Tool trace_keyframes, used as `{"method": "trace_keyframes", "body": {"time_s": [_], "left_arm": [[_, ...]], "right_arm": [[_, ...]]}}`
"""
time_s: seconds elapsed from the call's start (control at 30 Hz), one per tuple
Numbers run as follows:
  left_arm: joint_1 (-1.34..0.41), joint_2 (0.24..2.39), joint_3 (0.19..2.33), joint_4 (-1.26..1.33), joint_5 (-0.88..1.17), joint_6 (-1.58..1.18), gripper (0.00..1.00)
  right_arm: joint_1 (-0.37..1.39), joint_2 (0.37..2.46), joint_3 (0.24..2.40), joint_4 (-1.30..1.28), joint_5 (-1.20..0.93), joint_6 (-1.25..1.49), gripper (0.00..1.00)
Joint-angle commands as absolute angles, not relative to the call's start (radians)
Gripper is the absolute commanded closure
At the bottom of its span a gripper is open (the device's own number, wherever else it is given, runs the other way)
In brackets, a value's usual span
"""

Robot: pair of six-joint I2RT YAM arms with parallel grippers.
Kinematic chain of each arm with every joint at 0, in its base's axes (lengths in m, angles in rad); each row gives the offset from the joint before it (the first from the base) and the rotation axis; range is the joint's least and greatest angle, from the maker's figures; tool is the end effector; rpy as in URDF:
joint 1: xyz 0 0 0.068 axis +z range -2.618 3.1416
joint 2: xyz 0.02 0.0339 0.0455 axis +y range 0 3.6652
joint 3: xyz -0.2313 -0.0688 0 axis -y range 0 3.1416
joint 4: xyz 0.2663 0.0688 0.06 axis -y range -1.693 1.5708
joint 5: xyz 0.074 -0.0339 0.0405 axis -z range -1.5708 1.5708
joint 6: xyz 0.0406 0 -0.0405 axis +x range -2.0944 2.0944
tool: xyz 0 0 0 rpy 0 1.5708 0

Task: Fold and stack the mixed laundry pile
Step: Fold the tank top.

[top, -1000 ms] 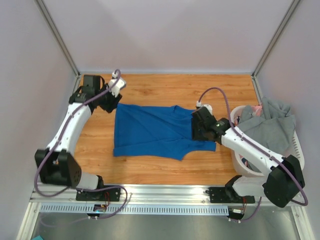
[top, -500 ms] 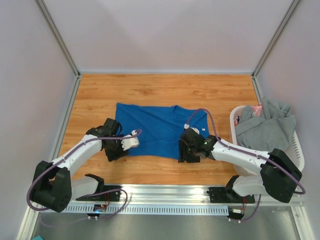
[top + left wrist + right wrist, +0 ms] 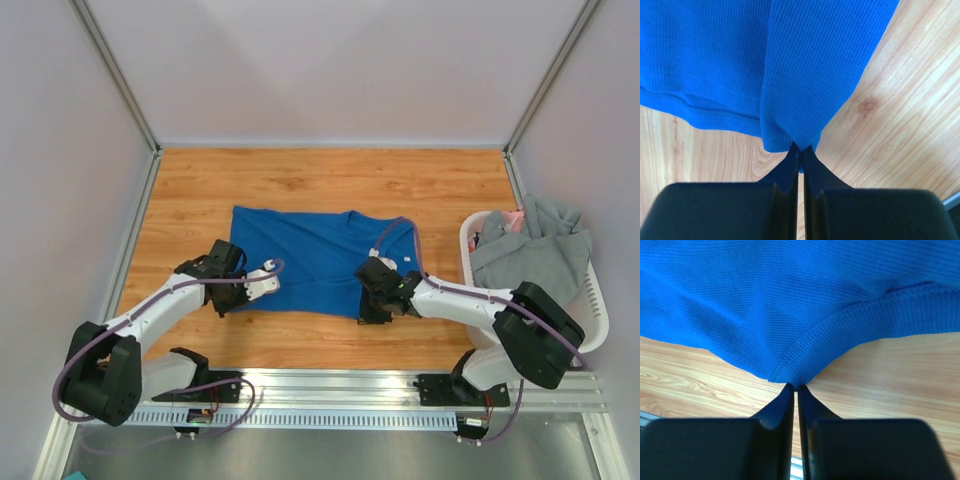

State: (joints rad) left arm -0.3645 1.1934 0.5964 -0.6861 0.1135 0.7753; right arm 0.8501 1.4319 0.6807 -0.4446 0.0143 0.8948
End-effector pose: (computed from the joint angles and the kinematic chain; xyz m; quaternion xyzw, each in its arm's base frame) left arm 0.2050 -0.0831 0.1188 0.5400 0.8275 -0.0258 0.1516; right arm 0.1757 0.1991 0.0980 0.0233 0.9822 0.1382 0.1252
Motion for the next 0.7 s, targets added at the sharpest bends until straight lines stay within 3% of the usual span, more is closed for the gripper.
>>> {"method": "trace_keyframes", "body": {"time_s": [0.0, 0.4, 0.67], "left_arm": [[-0.370, 1.131, 0.591, -0.716, 0.130, 0.762, 1.00], [-0.368, 1.135, 0.713, -0.749, 0.117, 0.710, 1.00], [-0.318, 1.279, 0.848, -0.667, 0.080, 0.673, 1.00]], "right_arm": [[0.830, 1.408, 0.646, -0.417, 0.063, 0.931, 0.98], [0.784, 1.316, 0.756, -0.563, 0.098, 0.851, 1.00], [0.678, 1.437, 0.902, -0.572, 0.097, 0.718, 1.00]]}}
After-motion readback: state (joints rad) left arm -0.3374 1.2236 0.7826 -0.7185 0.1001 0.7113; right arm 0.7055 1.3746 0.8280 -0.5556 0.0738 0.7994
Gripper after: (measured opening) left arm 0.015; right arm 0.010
